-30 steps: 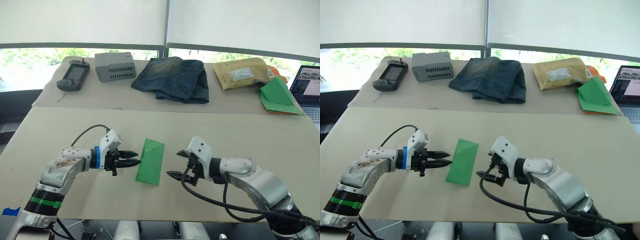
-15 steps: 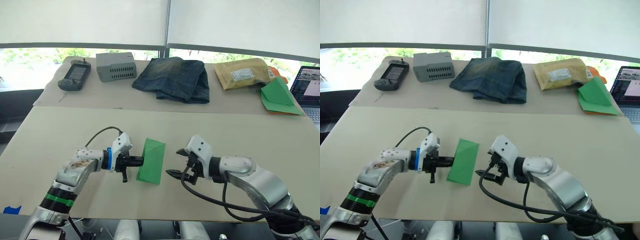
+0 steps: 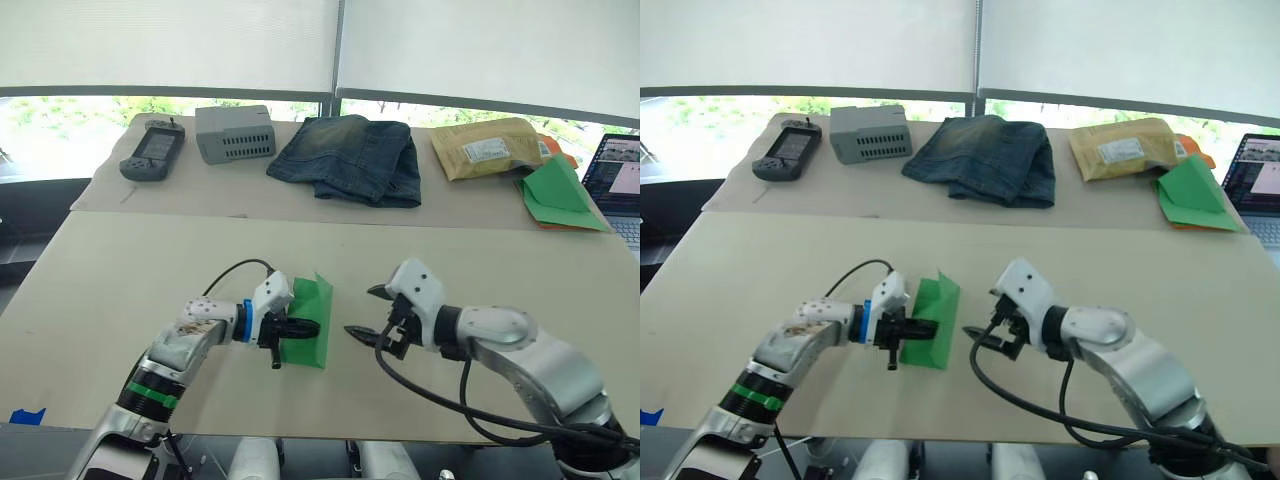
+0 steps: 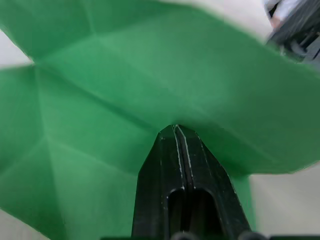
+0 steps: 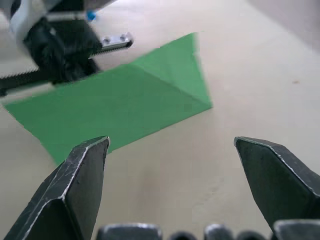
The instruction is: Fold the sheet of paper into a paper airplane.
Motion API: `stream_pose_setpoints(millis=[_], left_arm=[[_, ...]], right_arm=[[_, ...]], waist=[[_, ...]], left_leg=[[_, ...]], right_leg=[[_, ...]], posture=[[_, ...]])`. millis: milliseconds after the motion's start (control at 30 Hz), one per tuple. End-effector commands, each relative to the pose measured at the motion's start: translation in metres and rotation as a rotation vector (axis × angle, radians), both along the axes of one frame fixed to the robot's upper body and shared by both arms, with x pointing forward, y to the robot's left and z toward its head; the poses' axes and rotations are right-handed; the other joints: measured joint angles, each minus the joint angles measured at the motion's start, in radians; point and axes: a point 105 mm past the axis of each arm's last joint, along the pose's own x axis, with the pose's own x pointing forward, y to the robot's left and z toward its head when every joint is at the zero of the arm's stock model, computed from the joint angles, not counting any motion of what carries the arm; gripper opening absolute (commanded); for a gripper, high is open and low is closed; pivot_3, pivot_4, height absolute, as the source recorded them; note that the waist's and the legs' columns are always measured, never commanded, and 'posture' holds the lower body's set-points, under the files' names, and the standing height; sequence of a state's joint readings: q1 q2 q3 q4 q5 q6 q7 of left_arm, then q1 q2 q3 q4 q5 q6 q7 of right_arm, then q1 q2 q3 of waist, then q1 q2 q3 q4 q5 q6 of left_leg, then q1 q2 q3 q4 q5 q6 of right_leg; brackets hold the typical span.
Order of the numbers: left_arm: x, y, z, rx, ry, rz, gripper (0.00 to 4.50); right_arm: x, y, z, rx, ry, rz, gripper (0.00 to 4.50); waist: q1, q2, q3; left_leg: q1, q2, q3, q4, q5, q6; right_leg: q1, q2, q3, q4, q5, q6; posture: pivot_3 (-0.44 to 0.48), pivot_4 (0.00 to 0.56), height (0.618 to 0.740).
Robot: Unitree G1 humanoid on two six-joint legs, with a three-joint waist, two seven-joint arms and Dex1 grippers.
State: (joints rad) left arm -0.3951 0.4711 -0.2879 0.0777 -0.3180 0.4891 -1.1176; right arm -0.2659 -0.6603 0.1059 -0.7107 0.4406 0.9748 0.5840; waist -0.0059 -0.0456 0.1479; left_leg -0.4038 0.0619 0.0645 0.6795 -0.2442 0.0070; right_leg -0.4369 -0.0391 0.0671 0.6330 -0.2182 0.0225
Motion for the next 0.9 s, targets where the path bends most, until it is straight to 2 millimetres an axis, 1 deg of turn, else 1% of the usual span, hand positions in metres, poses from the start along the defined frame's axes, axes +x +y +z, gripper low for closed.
stream_pose_setpoints(millis=[33, 133, 200, 267, 333, 367, 467, 567, 633, 667, 733, 767, 833, 900], left_arm=[[0.000, -0.014, -0.003, -0.017, -0.001, -0.023, 0.03], [-0.003, -0.020, -0.003, -0.033, 0.014, -0.055, 0.03], [-0.005, -0.021, -0.006, -0.027, 0.022, -0.071, 0.03], [-0.006, -0.021, -0.009, -0.020, 0.028, -0.076, 0.03], [-0.007, -0.021, -0.011, -0.015, 0.031, -0.078, 0.03], [-0.007, -0.022, -0.012, -0.010, 0.032, -0.084, 0.03], [-0.007, -0.025, -0.014, -0.008, 0.033, -0.088, 0.03], [-0.006, -0.026, -0.014, -0.008, 0.032, -0.089, 0.00], [-0.007, -0.026, -0.015, -0.003, 0.031, -0.093, 0.00], [-0.007, -0.026, -0.015, -0.001, 0.031, -0.096, 0.00], [-0.007, -0.027, -0.016, 0.001, 0.033, -0.100, 0.00], [-0.008, -0.027, -0.016, 0.001, 0.034, -0.101, 0.00], [-0.008, -0.027, -0.016, 0.000, 0.036, -0.102, 0.00], [-0.008, -0.028, -0.016, -0.003, 0.036, -0.102, 0.00]], right_arm=[[-0.006, -0.009, 0.023, 0.046, -0.069, -0.012, 4.43], [-0.008, -0.023, 0.029, 0.036, -0.081, -0.040, 4.43], [-0.011, -0.026, 0.038, 0.049, -0.105, -0.039, 4.43], [-0.015, -0.021, 0.048, 0.079, -0.131, -0.007, 4.43], [-0.022, -0.008, 0.052, 0.088, -0.145, 0.060, 4.43], [-0.026, 0.001, 0.048, 0.061, -0.136, 0.101, 4.43], [-0.029, 0.017, 0.035, -0.019, -0.126, 0.157, 4.43], [-0.030, 0.030, 0.027, -0.050, -0.120, 0.197, 3.62], [-0.026, 0.037, 0.025, -0.075, -0.137, 0.219, 2.85], [-0.025, 0.040, 0.025, -0.082, -0.141, 0.228, 2.61], [-0.023, 0.047, 0.022, -0.102, -0.143, 0.248, 1.91], [-0.022, 0.049, 0.021, -0.112, -0.142, 0.255, 1.47], [-0.019, 0.053, 0.017, -0.127, -0.136, 0.262, 0.87], [-0.014, 0.054, 0.006, -0.183, -0.111, 0.252, 0.15]], waist=[[0.005, 0.000, 0.000], [0.011, 0.000, 0.000], [0.010, 0.000, 0.000], [0.009, 0.001, 0.000], [0.008, 0.001, -0.001], [0.008, 0.001, -0.001], [0.008, 0.001, -0.001], [0.009, 0.001, -0.001], [0.010, 0.001, -0.001], [0.009, 0.002, -0.001], [0.009, 0.002, -0.001], [0.009, 0.002, -0.001], [0.010, 0.002, -0.001], [0.010, 0.002, -0.001]], left_leg=[[0.000, -0.001, 0.000, 0.000, 0.000, 0.000], [-0.001, -0.002, -0.002, 0.000, 0.000, 0.001], [-0.001, -0.003, -0.002, 0.000, 0.000, 0.001], [-0.001, -0.004, -0.002, 0.000, 0.000, 0.001], [0.000, -0.004, -0.002, 0.000, 0.000, 0.001], [0.000, -0.004, -0.002, 0.000, 0.001, 0.001], [0.000, -0.004, -0.003, 0.000, 0.001, 0.001], [0.000, -0.005, -0.003, 0.000, 0.001, 0.001], [0.000, -0.008, -0.004, 0.000, 0.001, 0.002], [-0.001, -0.009, -0.004, 0.001, 0.001, 0.002], [-0.001, -0.009, -0.004, 0.001, 0.001, 0.002], [0.000, -0.010, -0.005, 0.001, 0.001, 0.002], [0.000, -0.010, -0.005, 0.001, 0.001, 0.002], [-0.001, -0.010, -0.006, 0.001, 0.001, 0.002]], right_leg=[[0.000, 0.000, 0.000, 0.000, 0.000, 0.000], [0.001, 0.000, 0.001, -0.001, 0.000, 0.001], [0.001, -0.001, 0.002, -0.002, 0.001, 0.001], [0.001, -0.002, 0.002, -0.001, 0.001, 0.001], [0.002, -0.002, 0.002, -0.001, 0.001, 0.002], [0.002, -0.002, 0.002, -0.001, 0.000, 0.002], [0.003, -0.002, 0.002, -0.001, 0.000, 0.003], [0.003, -0.003, 0.002, -0.002, 0.000, 0.002], [0.003, -0.006, 0.002, -0.002, 0.000, 0.002], [0.003, -0.006, 0.003, -0.002, 0.000, 0.003], [0.004, -0.006, 0.003, -0.003, 0.001, 0.003], [0.005, -0.006, 0.003, -0.003, 0.001, 0.003], [0.005, -0.006, 0.003, -0.003, 0.001, 0.003], [0.005, -0.006, 0.003, -0.003, 0.001, 0.003]], posture=[[0.000, 0.150, 0.734], [0.000, 0.150, 0.734], [0.000, 0.150, 0.734], [0.000, 0.150, 0.734], [0.000, 0.150, 0.734], [0.000, 0.150, 0.734], [0.000, 0.150, 0.734], [0.000, 0.150, 0.734], [0.000, 0.150, 0.734], [0.000, 0.150, 0.734], [0.000, 0.150, 0.734], [0.000, 0.150, 0.734], [0.000, 0.150, 0.734], [0.000, 0.150, 0.734]])
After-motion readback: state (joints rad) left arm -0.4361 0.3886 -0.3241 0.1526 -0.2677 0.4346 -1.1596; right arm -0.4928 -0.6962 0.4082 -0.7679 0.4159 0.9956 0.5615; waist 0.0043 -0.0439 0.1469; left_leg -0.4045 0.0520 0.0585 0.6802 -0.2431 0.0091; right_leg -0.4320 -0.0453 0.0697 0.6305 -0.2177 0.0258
